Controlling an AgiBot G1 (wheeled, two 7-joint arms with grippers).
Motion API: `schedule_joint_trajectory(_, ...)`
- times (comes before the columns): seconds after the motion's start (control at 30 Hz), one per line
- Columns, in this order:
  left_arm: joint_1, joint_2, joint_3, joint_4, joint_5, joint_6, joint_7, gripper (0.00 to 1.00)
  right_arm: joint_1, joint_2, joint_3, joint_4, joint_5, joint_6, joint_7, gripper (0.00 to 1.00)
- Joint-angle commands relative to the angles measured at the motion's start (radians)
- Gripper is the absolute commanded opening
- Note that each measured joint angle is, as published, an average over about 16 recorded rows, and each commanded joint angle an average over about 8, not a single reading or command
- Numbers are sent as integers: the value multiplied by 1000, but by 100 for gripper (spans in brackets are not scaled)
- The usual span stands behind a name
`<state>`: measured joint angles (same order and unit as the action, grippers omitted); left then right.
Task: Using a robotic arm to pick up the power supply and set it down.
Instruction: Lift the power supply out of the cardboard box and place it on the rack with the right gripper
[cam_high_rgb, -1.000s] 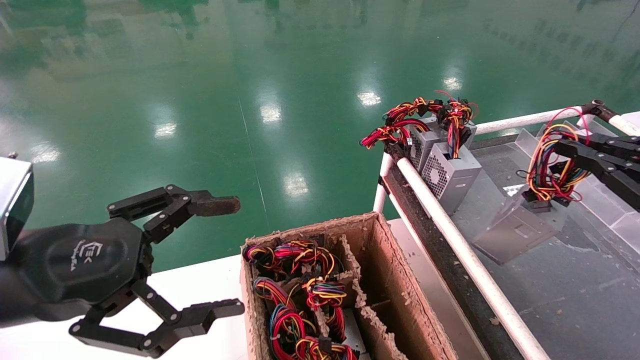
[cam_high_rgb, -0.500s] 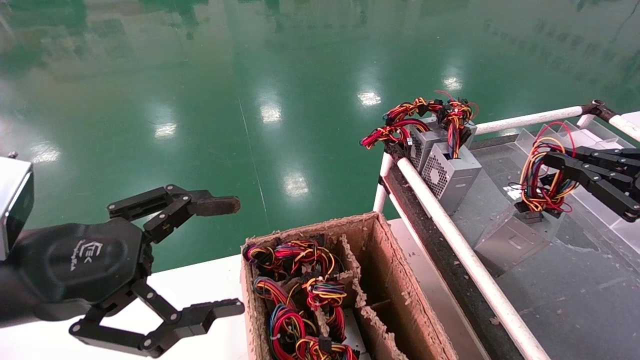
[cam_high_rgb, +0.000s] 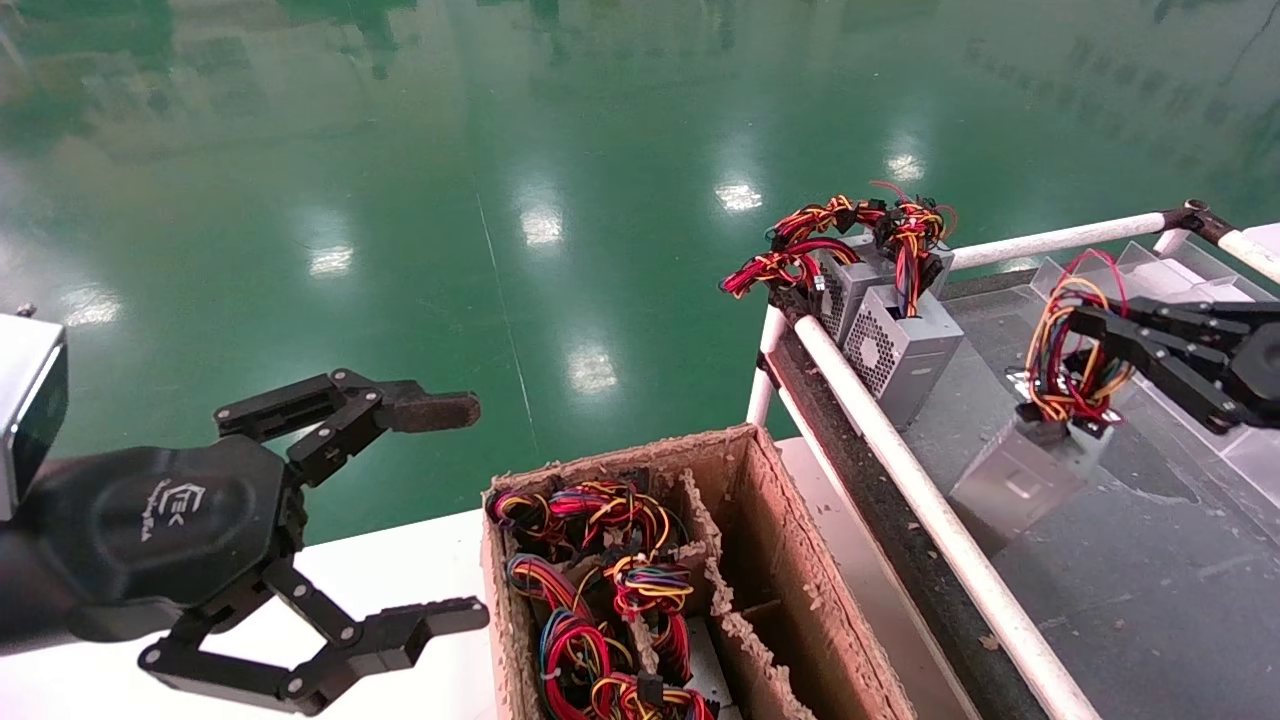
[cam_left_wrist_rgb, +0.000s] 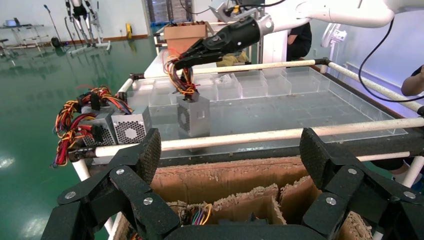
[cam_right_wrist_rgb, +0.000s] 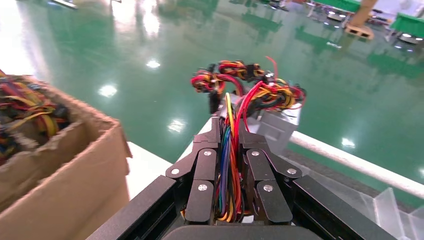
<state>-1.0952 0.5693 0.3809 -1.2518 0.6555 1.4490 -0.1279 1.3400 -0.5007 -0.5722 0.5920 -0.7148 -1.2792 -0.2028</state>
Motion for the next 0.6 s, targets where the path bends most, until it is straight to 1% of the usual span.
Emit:
schedule_joint_trajectory(0.03, 0, 0, 0, 0, 0, 0, 0, 100, 14, -16, -5, -16, -15, 17, -4, 0)
schedule_joint_trajectory(0.23, 0, 0, 0, 0, 0, 0, 0, 100, 81, -66, -19, -73, -59, 35, -37, 0)
schedule_joint_trajectory(0.6, 0, 0, 0, 0, 0, 0, 0, 100, 205, -165, -53, -209, -136, 25, -105, 0)
